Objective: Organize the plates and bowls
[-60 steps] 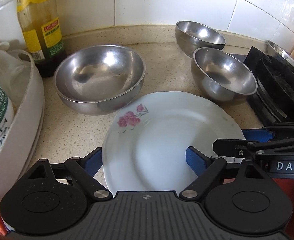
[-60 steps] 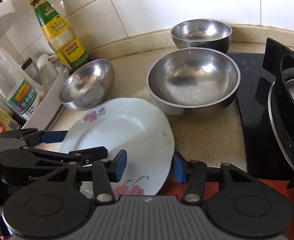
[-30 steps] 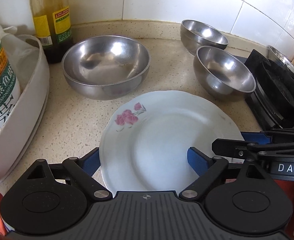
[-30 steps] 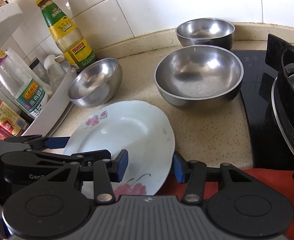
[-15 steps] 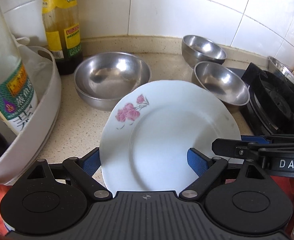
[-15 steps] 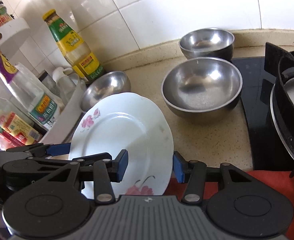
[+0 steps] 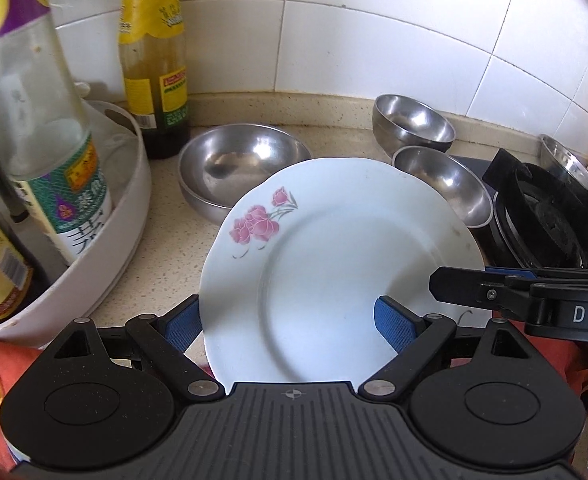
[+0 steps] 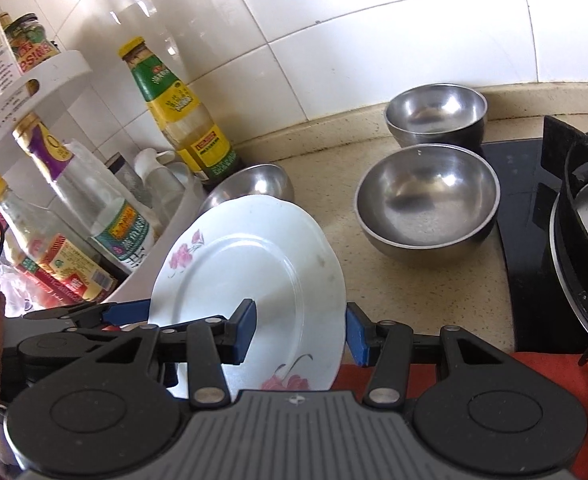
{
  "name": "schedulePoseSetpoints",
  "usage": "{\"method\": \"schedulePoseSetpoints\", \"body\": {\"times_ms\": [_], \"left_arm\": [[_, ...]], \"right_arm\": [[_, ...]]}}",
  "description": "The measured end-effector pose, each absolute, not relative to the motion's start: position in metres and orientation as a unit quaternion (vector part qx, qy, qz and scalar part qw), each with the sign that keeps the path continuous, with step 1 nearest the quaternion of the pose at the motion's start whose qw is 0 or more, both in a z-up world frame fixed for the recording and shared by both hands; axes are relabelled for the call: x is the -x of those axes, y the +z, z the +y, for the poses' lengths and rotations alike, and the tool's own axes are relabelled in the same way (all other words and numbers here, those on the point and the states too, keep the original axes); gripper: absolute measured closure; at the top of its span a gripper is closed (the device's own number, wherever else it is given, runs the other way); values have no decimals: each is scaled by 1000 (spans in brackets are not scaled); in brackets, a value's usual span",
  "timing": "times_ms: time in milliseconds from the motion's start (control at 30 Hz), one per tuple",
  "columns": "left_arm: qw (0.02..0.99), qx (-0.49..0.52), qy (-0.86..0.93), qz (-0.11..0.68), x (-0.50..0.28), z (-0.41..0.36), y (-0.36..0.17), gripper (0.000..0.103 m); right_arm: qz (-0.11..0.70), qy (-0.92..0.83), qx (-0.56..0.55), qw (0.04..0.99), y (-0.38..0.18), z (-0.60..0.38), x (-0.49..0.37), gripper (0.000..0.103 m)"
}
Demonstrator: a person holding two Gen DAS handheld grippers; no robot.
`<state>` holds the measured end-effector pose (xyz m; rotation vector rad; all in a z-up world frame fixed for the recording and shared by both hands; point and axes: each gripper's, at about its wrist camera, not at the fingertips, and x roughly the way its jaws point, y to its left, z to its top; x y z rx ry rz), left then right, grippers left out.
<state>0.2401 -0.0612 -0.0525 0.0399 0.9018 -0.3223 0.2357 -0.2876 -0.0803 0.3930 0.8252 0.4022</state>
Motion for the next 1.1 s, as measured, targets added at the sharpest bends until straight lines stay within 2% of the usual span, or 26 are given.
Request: {"method": "schedulePoseSetpoints", "body": {"times_ms": [633,1100], "left_arm": [[907,12,-56,417,-166,-25,-30,9],[897,47,13,439,-98,-15,-46,9]], "right_arm": [[392,296,-154,857,-67,-265,-201,56],[414,356,-123,829,-78,-255,-159,56]]}}
